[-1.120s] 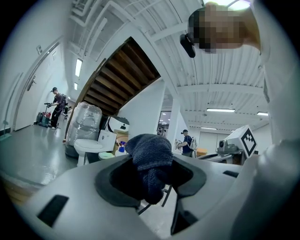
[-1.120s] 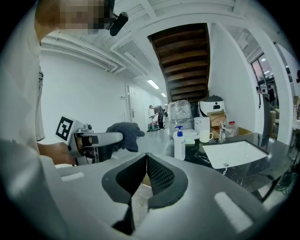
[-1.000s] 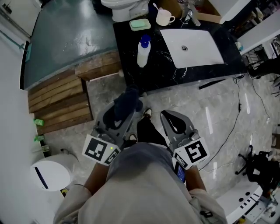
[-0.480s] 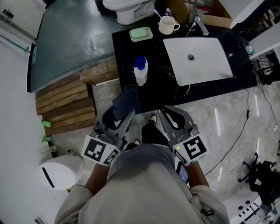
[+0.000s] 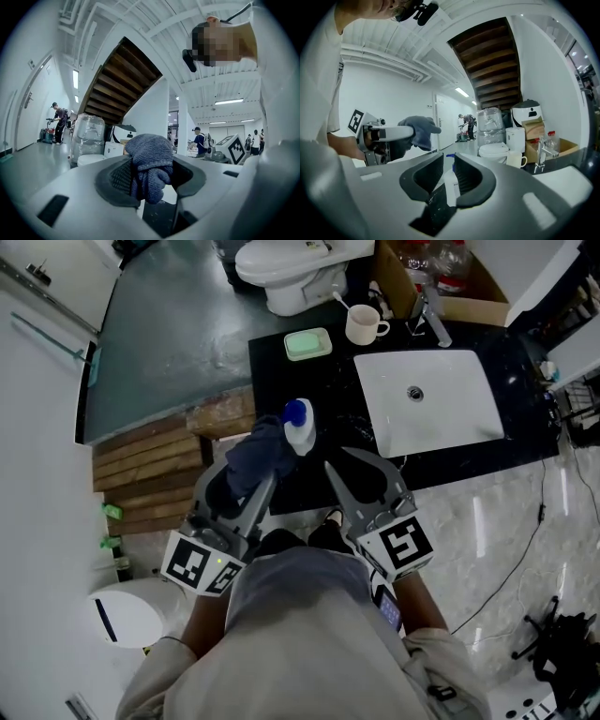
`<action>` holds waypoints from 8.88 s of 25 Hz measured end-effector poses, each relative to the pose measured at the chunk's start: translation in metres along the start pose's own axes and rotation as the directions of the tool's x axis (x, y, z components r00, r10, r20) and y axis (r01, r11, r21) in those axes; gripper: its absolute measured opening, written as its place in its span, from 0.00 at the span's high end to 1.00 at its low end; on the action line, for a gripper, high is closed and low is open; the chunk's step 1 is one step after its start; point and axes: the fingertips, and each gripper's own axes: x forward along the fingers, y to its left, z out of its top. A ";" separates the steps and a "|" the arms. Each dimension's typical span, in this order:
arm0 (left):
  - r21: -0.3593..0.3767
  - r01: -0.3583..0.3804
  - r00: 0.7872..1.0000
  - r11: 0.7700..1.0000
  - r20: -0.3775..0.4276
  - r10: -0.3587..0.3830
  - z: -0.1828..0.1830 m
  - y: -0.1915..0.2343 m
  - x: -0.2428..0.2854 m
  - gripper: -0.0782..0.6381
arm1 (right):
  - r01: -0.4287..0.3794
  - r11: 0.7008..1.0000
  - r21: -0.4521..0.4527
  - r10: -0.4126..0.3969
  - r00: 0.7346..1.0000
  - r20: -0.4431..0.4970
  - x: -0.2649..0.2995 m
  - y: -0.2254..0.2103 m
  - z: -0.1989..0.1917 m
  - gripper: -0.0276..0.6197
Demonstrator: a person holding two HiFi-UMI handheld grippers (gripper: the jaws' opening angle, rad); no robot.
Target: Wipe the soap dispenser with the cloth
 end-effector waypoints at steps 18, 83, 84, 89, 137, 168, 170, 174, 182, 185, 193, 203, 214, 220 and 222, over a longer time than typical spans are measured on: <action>-0.074 0.074 0.997 0.994 -0.033 -0.077 -0.022 0.060 0.011 0.64 | 0.131 0.991 -0.022 -0.132 0.983 -0.125 0.096 -0.011 -0.037 0.55; -0.298 0.562 0.754 0.771 -0.198 -0.626 -0.133 0.050 0.105 0.64 | 0.353 0.915 0.194 -0.356 0.934 -0.022 0.075 -0.063 -0.057 0.74; -0.305 0.561 0.751 0.770 -0.203 -0.628 -0.136 0.049 0.105 0.64 | 0.354 0.914 0.197 -0.358 0.934 -0.019 0.075 -0.064 -0.057 0.74; -0.334 0.562 0.735 0.757 -0.219 -0.642 -0.142 0.049 0.107 0.64 | 0.362 0.908 0.209 -0.366 0.930 -0.018 0.072 -0.066 -0.058 0.74; -0.382 0.493 0.736 0.782 -0.297 -0.609 -0.183 0.067 0.101 0.64 | 0.362 0.909 0.207 -0.366 0.930 -0.021 0.068 -0.061 -0.059 0.74; -0.390 0.443 0.740 0.807 -0.349 -0.575 -0.206 0.080 0.100 0.64 | 0.352 0.917 0.186 -0.353 0.935 -0.028 0.072 -0.060 -0.058 0.74; -0.386 0.441 0.741 0.810 -0.351 -0.572 -0.206 0.080 0.100 0.64 | 0.350 0.918 0.184 -0.351 0.936 -0.028 0.072 -0.059 -0.058 0.74; -0.378 0.439 0.740 0.815 -0.362 -0.567 -0.208 0.080 0.100 0.64 | 0.351 0.918 0.186 -0.352 0.936 -0.028 0.071 -0.060 -0.058 0.74; -0.340 0.425 0.726 0.839 -0.426 -0.540 -0.217 0.085 0.097 0.64 | 0.350 0.918 0.186 -0.352 0.936 -0.026 0.071 -0.060 -0.058 0.74; -0.328 0.433 0.719 0.840 -0.436 -0.541 -0.218 0.085 0.096 0.64 | 0.350 0.918 0.187 -0.352 0.936 -0.024 0.071 -0.060 -0.059 0.74; -0.213 0.450 0.688 0.867 -0.536 -0.489 -0.229 0.090 0.088 0.64 | 0.350 0.918 0.187 -0.353 0.935 -0.021 0.071 -0.059 -0.058 0.74; -0.126 0.486 0.653 0.865 -0.605 -0.455 -0.237 0.095 0.082 0.64 | 0.350 0.918 0.188 -0.352 0.936 -0.023 0.072 -0.059 -0.059 0.74; -0.140 0.519 0.612 0.843 -0.628 -0.481 -0.241 0.092 0.067 0.64 | 0.347 0.919 0.185 -0.349 0.937 -0.022 0.072 -0.059 -0.058 0.74; -0.143 0.564 0.576 0.813 -0.637 -0.511 -0.244 0.087 0.059 0.64 | 0.345 0.920 0.183 -0.347 0.938 -0.024 0.073 -0.059 -0.059 0.74; -0.145 0.574 0.567 0.806 -0.639 -0.519 -0.244 0.085 0.056 0.64 | 0.346 0.921 0.180 -0.348 0.937 -0.024 0.073 -0.059 -0.058 0.74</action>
